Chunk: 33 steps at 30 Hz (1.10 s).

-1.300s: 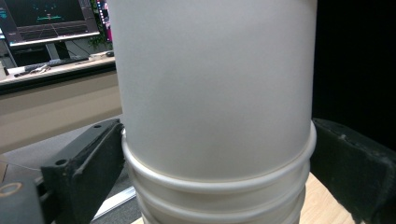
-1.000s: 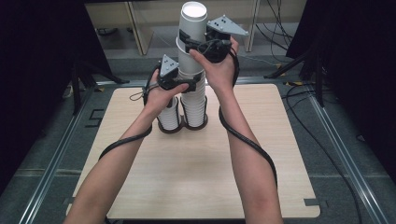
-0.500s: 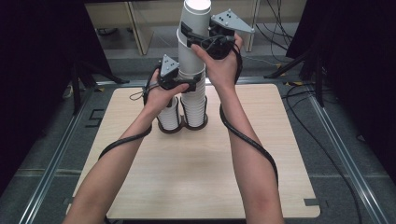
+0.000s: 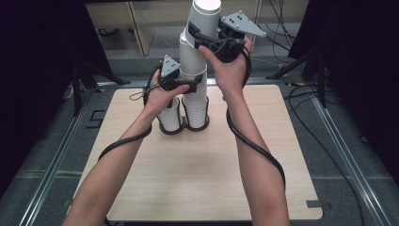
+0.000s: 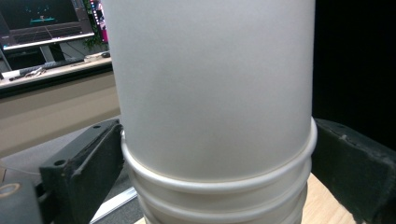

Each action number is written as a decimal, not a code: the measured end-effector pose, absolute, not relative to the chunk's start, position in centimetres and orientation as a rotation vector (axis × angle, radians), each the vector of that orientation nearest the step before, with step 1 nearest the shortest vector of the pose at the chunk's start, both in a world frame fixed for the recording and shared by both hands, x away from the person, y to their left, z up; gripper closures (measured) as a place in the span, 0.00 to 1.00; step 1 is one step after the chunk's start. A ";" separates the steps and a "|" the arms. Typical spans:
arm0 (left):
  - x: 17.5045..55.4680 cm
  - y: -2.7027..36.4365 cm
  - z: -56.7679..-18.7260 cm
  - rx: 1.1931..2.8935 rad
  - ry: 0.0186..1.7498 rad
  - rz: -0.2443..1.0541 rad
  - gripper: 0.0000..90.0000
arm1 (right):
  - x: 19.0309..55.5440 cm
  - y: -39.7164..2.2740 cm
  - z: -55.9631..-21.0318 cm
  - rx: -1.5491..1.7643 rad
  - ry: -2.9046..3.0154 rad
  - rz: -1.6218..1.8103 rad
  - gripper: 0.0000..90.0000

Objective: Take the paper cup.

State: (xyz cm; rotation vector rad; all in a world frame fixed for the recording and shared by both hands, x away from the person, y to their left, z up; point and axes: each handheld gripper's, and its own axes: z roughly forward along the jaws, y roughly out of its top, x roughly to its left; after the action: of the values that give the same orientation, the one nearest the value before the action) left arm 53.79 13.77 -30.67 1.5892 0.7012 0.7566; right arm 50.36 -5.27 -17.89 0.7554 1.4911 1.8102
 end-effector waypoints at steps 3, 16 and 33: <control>53.5 14.1 -30.4 1.597 0.699 0.764 0.05 | 50.0 -5.8 -18.0 0.749 1.493 1.815 0.26; 51.6 14.9 -29.7 1.590 0.654 0.779 0.00 | 48.2 -7.5 -18.6 0.743 1.485 1.816 0.26; 47.6 16.6 -29.8 1.585 0.596 0.766 0.00 | 45.4 -9.2 -20.4 0.717 1.538 1.811 0.25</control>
State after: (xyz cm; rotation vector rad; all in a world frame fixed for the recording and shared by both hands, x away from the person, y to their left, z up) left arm 47.55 16.62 -29.79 1.5851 0.5960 0.7656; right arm 45.37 -9.19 -20.42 0.7168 1.5382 1.8105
